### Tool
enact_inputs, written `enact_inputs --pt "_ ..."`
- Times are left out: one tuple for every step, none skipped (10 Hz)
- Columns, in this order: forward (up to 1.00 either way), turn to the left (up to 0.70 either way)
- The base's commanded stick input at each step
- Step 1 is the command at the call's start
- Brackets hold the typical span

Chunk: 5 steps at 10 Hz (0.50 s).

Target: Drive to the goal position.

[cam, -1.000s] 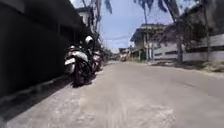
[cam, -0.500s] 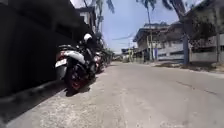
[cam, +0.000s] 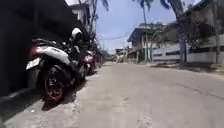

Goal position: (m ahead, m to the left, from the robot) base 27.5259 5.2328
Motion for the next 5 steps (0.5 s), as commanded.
enact_inputs --pt "1.0 0.0" --pt "1.0 0.0" --pt "1.0 0.0" --pt "1.0 0.0" --pt "1.0 0.0"
